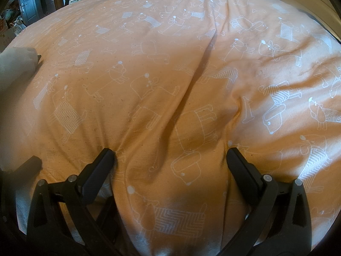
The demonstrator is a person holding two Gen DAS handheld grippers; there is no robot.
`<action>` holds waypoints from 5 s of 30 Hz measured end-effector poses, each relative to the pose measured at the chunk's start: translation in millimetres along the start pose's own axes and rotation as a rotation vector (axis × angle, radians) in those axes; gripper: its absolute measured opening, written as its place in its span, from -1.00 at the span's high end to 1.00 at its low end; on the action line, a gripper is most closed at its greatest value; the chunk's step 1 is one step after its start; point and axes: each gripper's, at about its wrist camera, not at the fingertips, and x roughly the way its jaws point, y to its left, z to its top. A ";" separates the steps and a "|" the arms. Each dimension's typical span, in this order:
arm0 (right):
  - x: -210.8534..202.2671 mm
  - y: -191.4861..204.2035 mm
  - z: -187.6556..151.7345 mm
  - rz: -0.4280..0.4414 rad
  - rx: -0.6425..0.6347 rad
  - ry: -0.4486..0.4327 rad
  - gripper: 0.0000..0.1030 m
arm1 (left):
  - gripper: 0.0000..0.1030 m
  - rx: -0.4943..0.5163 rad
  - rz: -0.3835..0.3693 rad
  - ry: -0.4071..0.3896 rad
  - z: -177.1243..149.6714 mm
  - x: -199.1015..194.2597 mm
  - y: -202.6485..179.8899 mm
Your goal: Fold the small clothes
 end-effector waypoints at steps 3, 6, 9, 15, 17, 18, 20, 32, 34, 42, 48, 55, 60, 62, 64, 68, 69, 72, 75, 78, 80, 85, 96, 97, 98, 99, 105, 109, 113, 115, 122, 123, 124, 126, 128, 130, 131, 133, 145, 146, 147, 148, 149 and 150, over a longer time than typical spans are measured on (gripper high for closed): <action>0.0 -0.1 0.1 0.000 0.000 0.000 -1.00 | -1.00 0.000 0.000 0.003 0.0 -0.1 0.4; 0.0 -0.1 0.2 0.000 0.000 0.000 -1.00 | -1.00 0.000 0.001 0.006 -0.1 -0.1 0.3; -0.1 -0.2 0.2 0.000 -0.001 0.000 -1.00 | -1.00 0.000 0.001 0.007 -0.1 -0.1 0.5; -0.1 -0.4 0.5 0.000 -0.001 0.001 -1.00 | -1.00 0.000 0.000 0.008 -0.2 -0.1 0.6; -0.1 -0.4 0.5 0.000 -0.001 0.001 -1.00 | -1.00 0.000 0.001 0.010 -0.2 -0.1 0.7; -0.1 -0.4 0.6 0.000 -0.001 0.001 -1.00 | -1.00 0.000 0.001 0.010 -0.2 -0.1 0.7; -0.1 -0.5 0.6 0.000 -0.001 0.001 -1.00 | -1.00 0.000 0.001 0.011 -0.3 -0.1 0.7; 0.0 -0.7 0.6 0.001 -0.001 0.001 -1.00 | -1.00 -0.001 0.001 0.014 -0.3 -0.1 1.0; -0.1 -0.8 0.7 0.001 -0.002 0.001 -1.00 | -1.00 -0.001 0.001 0.014 -0.3 -0.1 1.0; -0.1 -0.9 0.8 0.001 -0.002 0.002 -1.00 | -1.00 -0.001 0.000 0.015 -0.4 -0.1 1.1; -0.1 -1.1 0.9 0.001 -0.002 0.002 -1.00 | -1.00 0.000 0.002 0.018 -0.5 0.2 0.3; -0.1 0.3 1.0 -0.007 -0.005 0.001 -1.00 | -1.00 0.003 -0.010 0.021 -0.9 0.5 2.3; -1.0 1.9 0.8 -0.009 -0.007 -0.003 -1.00 | -1.00 0.007 -0.007 0.034 -0.4 0.0 4.5; -1.1 1.7 1.1 -0.009 -0.007 -0.004 -1.00 | -1.00 0.008 -0.008 0.030 -0.1 0.3 5.1; -1.3 1.6 0.9 -0.009 -0.007 -0.004 -1.00 | -1.00 0.011 -0.003 0.015 0.6 1.0 5.3; -1.6 0.2 0.5 -0.005 -0.006 -0.008 -1.00 | -1.00 0.010 -0.004 0.020 0.3 0.8 5.9; -1.7 0.1 0.5 -0.005 -0.006 -0.009 -1.00 | -1.00 0.007 -0.009 0.022 -0.6 0.3 6.0; -1.6 0.0 0.7 -0.004 -0.005 -0.007 -1.00 | -1.00 0.006 -0.009 0.022 -1.0 -0.2 5.9; -1.6 0.1 0.7 -0.005 -0.006 -0.007 -1.00 | -1.00 0.013 0.002 0.022 -0.1 0.3 5.7; -1.6 0.1 0.7 -0.005 -0.006 -0.007 -1.00 | -1.00 0.014 0.003 0.022 -0.1 0.3 5.8; -1.6 0.1 0.7 -0.005 -0.006 -0.007 -1.00 | -1.00 0.014 0.003 0.022 -0.1 0.2 5.8; -1.7 0.0 0.7 -0.005 -0.006 -0.008 -1.00 | -1.00 0.014 0.003 0.022 -0.1 0.2 5.9; -1.4 0.0 1.2 -0.004 -0.005 -0.005 -1.00 | -1.00 0.013 0.005 0.024 0.5 1.4 6.2; -1.5 0.0 1.2 -0.004 -0.005 -0.005 -1.00 | -1.00 0.013 0.005 0.024 0.4 1.2 6.3; -1.4 -0.1 1.3 -0.003 -0.005 -0.004 -1.00 | -1.00 0.012 0.003 0.024 0.3 1.2 6.3; -1.5 0.1 1.2 -0.004 -0.006 -0.005 -1.00 | -1.00 0.012 0.003 0.024 0.4 1.4 6.2; -1.4 -0.2 1.3 -0.003 -0.005 -0.003 -1.00 | -1.00 0.012 0.003 0.023 0.4 1.6 6.1; -1.4 -0.3 1.3 -0.003 -0.005 -0.002 -1.00 | -1.00 0.012 0.004 0.023 0.2 1.2 6.2; -1.4 -0.4 1.4 -0.003 -0.004 -0.002 -1.00 | -1.00 0.012 0.004 0.023 0.2 1.1 6.2; -1.4 -0.5 1.3 -0.002 -0.004 -0.002 -1.00 | -1.00 0.011 0.003 0.023 0.2 1.2 6.1; -1.4 -0.6 1.4 -0.002 -0.004 0.000 -1.00 | -1.00 0.011 0.003 0.023 0.2 1.5 6.0; -1.4 -0.7 1.5 -0.001 -0.004 0.000 -1.00 | -1.00 0.011 0.003 0.023 0.1 1.2 6.2; -1.3 -0.7 1.4 -0.001 -0.004 0.000 -1.00 | -1.00 0.011 0.002 0.023 0.1 1.2 6.1; -1.3 -0.7 1.5 -0.001 -0.004 0.000 -1.00 | -1.00 0.011 0.002 0.023 0.2 1.3 6.1; -1.4 -0.7 1.5 -0.002 -0.004 0.000 -1.00 | -1.00 0.011 0.003 0.023 0.1 1.1 6.2; -1.3 -0.8 1.5 -0.001 -0.004 0.001 -1.00 | -1.00 0.011 0.002 0.023 0.1 1.2 6.1; -1.3 -0.8 1.5 -0.001 -0.004 0.001 -1.00 | -1.00 0.011 0.002 0.023 0.1 1.1 6.2; -1.3 -0.9 1.5 -0.001 -0.003 0.001 -1.00 | -1.00 0.011 0.002 0.023 0.1 1.1 6.2; -1.1 -1.4 1.2 0.000 -0.003 0.000 -1.00 | -1.00 0.011 0.002 0.026 0.4 1.7 6.6; -1.2 -1.4 1.2 0.000 -0.003 0.000 -1.00 | -1.00 0.011 0.003 0.027 0.4 1.7 6.6; -1.1 -1.4 1.2 0.000 -0.003 0.000 -1.00 | -1.00 0.011 0.003 0.026 0.5 1.9 6.6; -1.0 -1.4 1.1 0.000 -0.003 0.000 -1.00 | -1.00 0.011 0.002 0.026 0.4 1.7 6.6; -1.1 -1.4 1.2 0.000 -0.003 0.000 -1.00 | -1.00 0.011 0.002 0.026 0.5 2.1 6.6; -1.1 -1.4 1.2 0.000 -0.003 0.000 -1.00 | -1.00 0.011 0.002 0.026 0.4 1.9 6.5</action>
